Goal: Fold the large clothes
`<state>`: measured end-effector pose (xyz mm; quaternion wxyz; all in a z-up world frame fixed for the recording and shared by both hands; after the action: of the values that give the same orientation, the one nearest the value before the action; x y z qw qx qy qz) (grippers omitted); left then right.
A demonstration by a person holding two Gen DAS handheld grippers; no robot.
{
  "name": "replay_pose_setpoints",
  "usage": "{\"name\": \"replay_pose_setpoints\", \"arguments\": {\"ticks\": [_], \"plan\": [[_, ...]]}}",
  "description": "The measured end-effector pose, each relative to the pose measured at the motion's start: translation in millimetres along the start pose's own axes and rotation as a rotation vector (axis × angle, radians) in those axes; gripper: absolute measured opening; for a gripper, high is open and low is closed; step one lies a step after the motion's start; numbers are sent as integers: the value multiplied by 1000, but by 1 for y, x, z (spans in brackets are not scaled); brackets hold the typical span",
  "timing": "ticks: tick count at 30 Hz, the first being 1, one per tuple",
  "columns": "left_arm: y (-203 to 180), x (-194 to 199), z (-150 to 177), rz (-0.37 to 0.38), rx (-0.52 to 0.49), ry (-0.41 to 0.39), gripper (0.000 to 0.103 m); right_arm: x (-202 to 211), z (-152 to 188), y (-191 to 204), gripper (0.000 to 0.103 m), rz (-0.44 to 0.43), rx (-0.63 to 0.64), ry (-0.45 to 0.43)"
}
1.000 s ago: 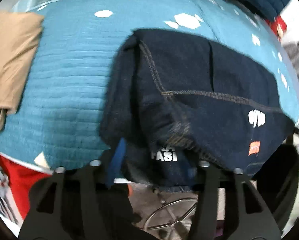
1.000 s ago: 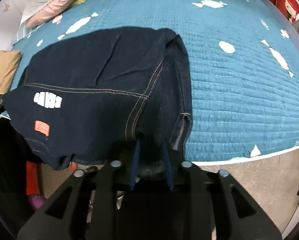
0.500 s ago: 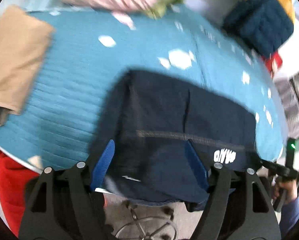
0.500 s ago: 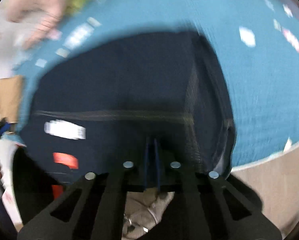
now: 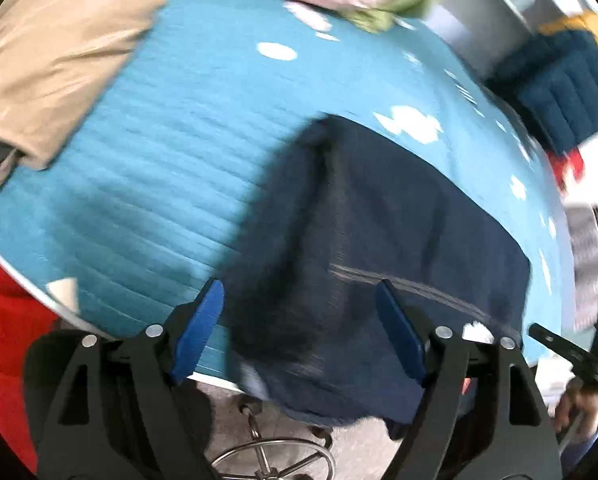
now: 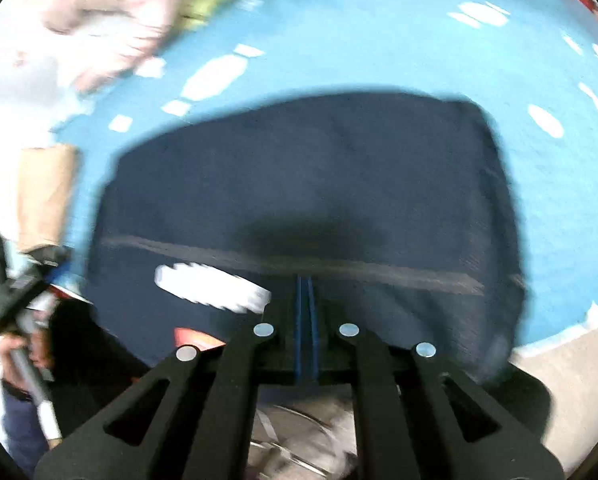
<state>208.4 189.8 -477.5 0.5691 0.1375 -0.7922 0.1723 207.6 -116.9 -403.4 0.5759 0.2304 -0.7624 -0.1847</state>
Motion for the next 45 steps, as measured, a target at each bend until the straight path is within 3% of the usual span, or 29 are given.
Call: {"name": "replay_pose_setpoints", "arguments": {"ticks": [2,6,11,14,17,21,26,28,32,37,39,43,45], "plan": [[16,-18,-1,-47,47,47,79,-18,-18,16,5,-40,-10,-19],[21,-50,9,-68,65,123,79,-56,-50,30,5,-123,-108,-56],[1,-59,4,-138,-3,90,81,-87,-76,19,5,-121,-174,-63],[-4,-61,4,-169,-45,79,81,-116,-66,-3,3,-119,-259,14],[-13,-64,2,-162,-41,79,81,-129,-62,-18,0,-168,-284,11],[-17,-65,1,-171,-45,79,81,-115,-55,-13,0,-175,-287,1],[-29,-56,18,-112,-63,104,80,-84,1,-3,0,-163,-310,40],[-30,-58,23,-112,-76,112,80,-86,24,-5,0,-181,-339,43],[-35,-60,24,-96,-64,137,80,-100,28,-14,0,-182,-332,25],[-33,-55,32,-49,-35,175,75,-76,55,2,0,-185,-345,50],[-28,-52,39,-38,-25,181,74,-85,72,-4,0,-136,-290,64],[-32,-53,46,-18,-7,188,54,-95,77,-11,0,-176,-257,8],[-31,-46,48,-10,-17,172,42,-87,78,-3,3,-144,-208,7]]}}
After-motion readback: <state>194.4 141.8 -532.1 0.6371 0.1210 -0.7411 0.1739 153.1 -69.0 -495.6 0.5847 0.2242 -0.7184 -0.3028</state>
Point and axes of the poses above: each gripper's, at about its wrist camera, not at the fingertips, and x roughly against the way its jaws point, y to its left, z to its underside, the point moved 9 cm from there along -x, roughly the way its jaws point, and after that the axes turned 15 degrees about -z, right-handed, at the moved point
